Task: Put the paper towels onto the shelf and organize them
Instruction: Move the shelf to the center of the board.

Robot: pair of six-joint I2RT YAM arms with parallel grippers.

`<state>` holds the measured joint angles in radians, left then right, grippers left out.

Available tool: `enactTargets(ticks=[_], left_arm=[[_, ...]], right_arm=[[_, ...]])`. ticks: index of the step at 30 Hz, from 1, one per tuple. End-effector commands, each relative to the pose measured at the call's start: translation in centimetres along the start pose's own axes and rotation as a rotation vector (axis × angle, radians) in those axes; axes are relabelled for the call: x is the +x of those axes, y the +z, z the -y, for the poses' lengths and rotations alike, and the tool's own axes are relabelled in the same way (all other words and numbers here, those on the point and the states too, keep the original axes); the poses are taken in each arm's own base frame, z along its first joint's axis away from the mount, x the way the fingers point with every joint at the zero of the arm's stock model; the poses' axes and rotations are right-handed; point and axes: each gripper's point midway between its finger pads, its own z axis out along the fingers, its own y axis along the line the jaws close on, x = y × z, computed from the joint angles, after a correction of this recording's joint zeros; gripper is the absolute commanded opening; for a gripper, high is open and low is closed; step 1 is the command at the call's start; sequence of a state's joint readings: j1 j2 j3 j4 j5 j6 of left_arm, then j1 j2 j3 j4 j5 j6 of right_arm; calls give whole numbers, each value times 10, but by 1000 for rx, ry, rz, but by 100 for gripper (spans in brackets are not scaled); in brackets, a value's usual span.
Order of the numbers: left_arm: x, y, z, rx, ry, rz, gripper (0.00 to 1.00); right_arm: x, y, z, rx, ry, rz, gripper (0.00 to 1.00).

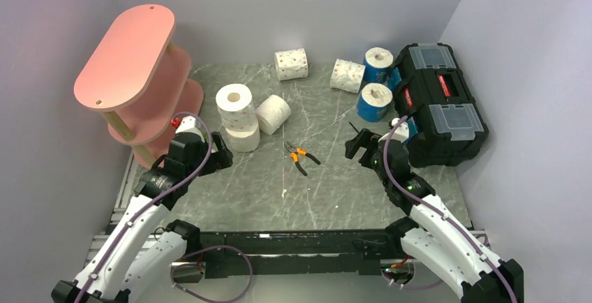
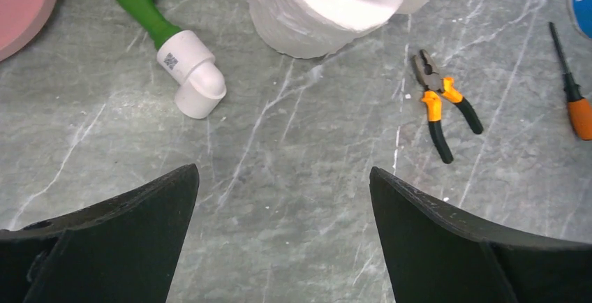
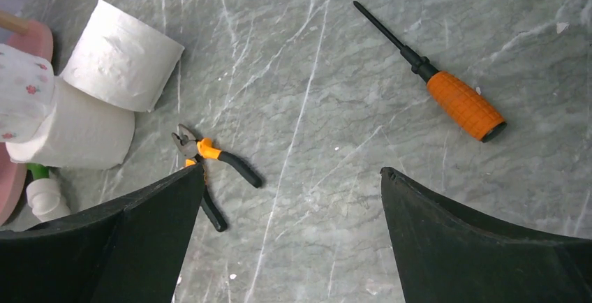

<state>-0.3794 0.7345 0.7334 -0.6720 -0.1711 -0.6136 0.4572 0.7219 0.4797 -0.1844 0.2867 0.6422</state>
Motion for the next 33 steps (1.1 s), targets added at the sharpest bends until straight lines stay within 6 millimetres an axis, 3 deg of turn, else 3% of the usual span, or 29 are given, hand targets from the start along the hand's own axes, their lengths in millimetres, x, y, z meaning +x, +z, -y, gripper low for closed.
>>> enactTargets(ticks=[1, 14, 27, 33], left_arm=[[-15, -6, 19, 102, 11, 67, 99], [-27, -23, 18, 84, 102, 105, 99], [-26, -41, 36, 65, 180, 148, 99], [-42, -54, 23, 34, 168, 241, 99]], right_arm=[[-17, -5, -10, -32, -31, 35, 100], [-16, -7, -24, -111, -74, 24, 100], [-8, -4, -27, -131, -81, -7, 100], [-7, -6, -25, -134, -76, 2, 100]])
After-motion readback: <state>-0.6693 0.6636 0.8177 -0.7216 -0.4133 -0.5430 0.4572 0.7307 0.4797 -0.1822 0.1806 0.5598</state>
